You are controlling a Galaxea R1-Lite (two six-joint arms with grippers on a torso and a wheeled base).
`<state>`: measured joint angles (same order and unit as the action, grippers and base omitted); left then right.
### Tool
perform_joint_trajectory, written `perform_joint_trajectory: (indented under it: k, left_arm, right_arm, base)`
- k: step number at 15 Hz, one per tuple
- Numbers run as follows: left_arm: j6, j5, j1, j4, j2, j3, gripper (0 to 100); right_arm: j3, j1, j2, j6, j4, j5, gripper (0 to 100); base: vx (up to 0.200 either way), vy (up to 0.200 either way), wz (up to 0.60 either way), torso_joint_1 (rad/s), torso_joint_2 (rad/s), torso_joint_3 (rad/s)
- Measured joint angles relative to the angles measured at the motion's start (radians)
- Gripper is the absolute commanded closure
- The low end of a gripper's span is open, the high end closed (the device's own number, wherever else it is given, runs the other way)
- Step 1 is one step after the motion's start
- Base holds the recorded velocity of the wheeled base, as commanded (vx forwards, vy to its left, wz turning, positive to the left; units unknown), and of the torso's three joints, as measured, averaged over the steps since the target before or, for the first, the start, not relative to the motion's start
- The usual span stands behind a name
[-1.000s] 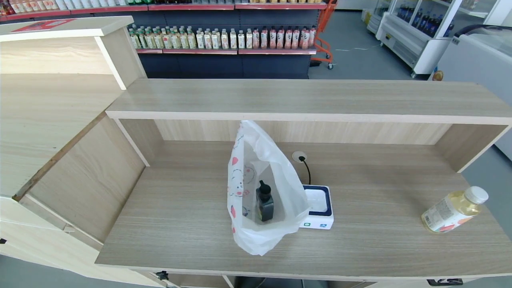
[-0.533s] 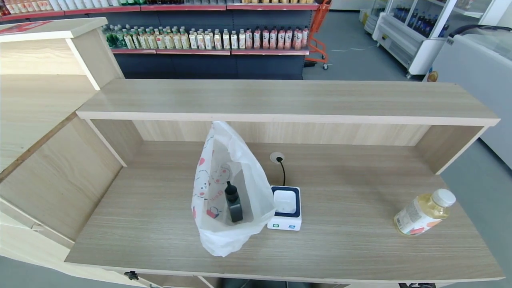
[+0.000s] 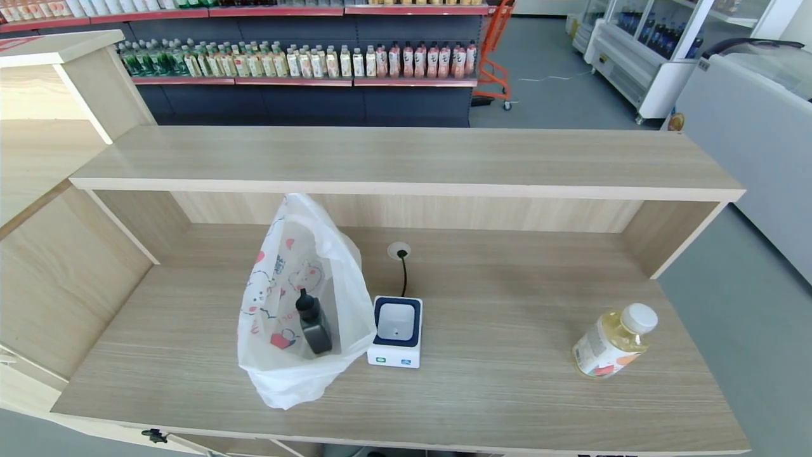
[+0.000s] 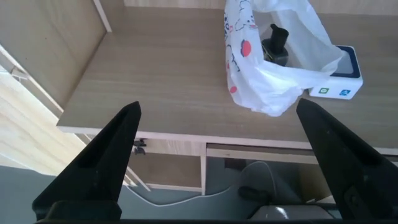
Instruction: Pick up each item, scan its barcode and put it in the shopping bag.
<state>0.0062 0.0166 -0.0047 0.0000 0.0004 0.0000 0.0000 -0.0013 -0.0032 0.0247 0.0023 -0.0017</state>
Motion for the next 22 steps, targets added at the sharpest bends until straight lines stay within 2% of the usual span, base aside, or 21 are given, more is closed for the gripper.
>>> perform_joint_trajectory:
  k: [1, 9, 12, 14, 18, 22]
  left_arm:
    - [-0.001, 0.0, 0.0, 0.0, 0.0, 0.0, 0]
    - [-0.003, -0.001, 0.0, 0.0, 0.0, 0.0, 0]
    - [-0.003, -0.001, 0.0, 0.0, 0.0, 0.0, 0]
    - [-0.003, -0.001, 0.0, 0.0, 0.0, 0.0, 0]
    - [-0.003, -0.001, 0.0, 0.0, 0.0, 0.0, 0]
    - [-0.003, -0.001, 0.0, 0.0, 0.0, 0.0, 0]
  right_arm:
    - [0.0, 0.0, 0.0, 0.0, 0.0, 0.0, 0]
    - [0.0, 0.0, 0.001, -0.007, -0.001, 0.0, 0]
    - [-0.087, 0.004, 0.053, -0.004, 0.04, 0.002, 0]
    - [-0.192, 0.001, 0.195, 0.004, 0.066, -0.008, 0]
    - [-0.357, -0.048, 0.64, 0.031, 0.066, -0.036, 0]
    - [-0.369, -0.087, 1.043, 0.037, -0.103, -0.046, 0]
  base:
    - [-0.2, 0.0, 0.0, 0.012, 0.01, 0.002]
    - [0.0, 0.0, 0.0, 0.0, 0.0, 0.0]
    - [0.0, 0.0, 0.0, 0.0, 0.0, 0.0]
    - [0.0, 0.0, 0.0, 0.0, 0.0, 0.0]
    - [0.0, 0.0, 0.0, 0.0, 0.0, 0.0]
    - [0.0, 0.0, 0.0, 0.0, 0.0, 0.0]
